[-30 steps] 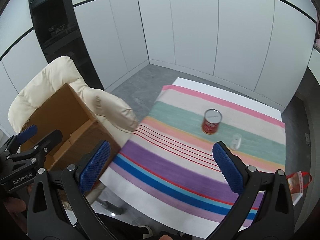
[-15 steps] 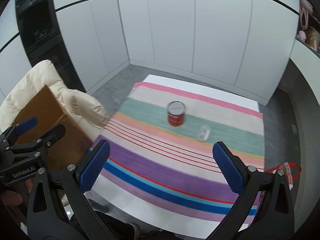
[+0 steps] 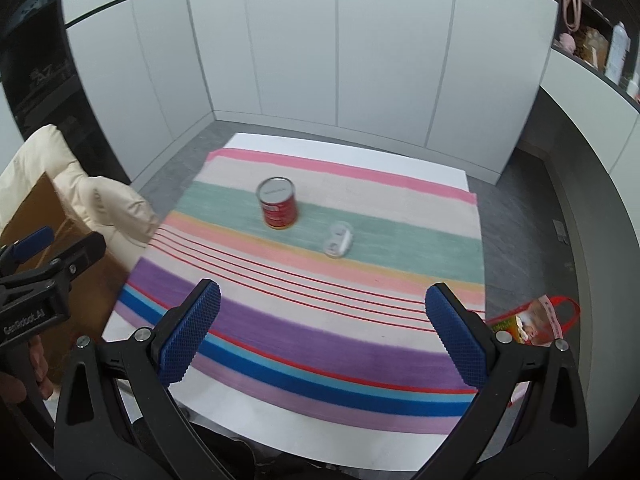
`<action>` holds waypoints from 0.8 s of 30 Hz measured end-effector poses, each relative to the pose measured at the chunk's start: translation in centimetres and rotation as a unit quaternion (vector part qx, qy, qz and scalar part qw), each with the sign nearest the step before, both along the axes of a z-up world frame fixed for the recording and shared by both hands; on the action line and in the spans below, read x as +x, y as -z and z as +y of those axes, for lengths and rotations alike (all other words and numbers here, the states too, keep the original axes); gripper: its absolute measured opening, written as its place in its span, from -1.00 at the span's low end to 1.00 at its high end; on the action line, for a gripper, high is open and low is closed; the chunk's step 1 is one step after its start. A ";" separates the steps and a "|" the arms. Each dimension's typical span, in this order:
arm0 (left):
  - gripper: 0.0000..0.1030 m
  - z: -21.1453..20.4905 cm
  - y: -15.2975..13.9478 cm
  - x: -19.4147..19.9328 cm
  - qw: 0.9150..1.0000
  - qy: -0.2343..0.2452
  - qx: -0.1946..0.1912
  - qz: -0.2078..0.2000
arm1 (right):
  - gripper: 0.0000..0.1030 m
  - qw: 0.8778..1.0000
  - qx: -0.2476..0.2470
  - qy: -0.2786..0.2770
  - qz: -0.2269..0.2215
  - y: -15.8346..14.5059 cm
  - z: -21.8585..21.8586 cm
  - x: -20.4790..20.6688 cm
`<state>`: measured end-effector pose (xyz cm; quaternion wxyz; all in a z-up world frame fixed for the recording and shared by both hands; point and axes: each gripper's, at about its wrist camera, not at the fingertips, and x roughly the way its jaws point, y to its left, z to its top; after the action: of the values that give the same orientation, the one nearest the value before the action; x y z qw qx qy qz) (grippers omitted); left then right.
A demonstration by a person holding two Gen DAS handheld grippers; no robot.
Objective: Organize objects
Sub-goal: 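Move both tools back over the table toward the red can and clear case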
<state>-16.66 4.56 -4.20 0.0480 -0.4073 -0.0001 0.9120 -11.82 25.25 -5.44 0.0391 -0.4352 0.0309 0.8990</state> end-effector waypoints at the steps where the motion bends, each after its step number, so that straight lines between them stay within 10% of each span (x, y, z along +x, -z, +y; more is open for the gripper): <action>1: 1.00 0.3 0.3 -0.2 1.000 0.002 0.001 -0.003 | 1.00 1.000 -0.001 0.004 -0.003 0.3 0.3 -0.1; 24: 0.90 5.1 12.5 -10.4 0.994 0.034 -0.014 -0.100 | 0.86 0.996 -0.012 0.018 -0.082 12.9 3.3 -9.8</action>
<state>-27.09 9.66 -16.73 0.0727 -0.4964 0.0217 0.8648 -21.61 28.56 -18.38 0.0526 -0.5073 0.0464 0.8589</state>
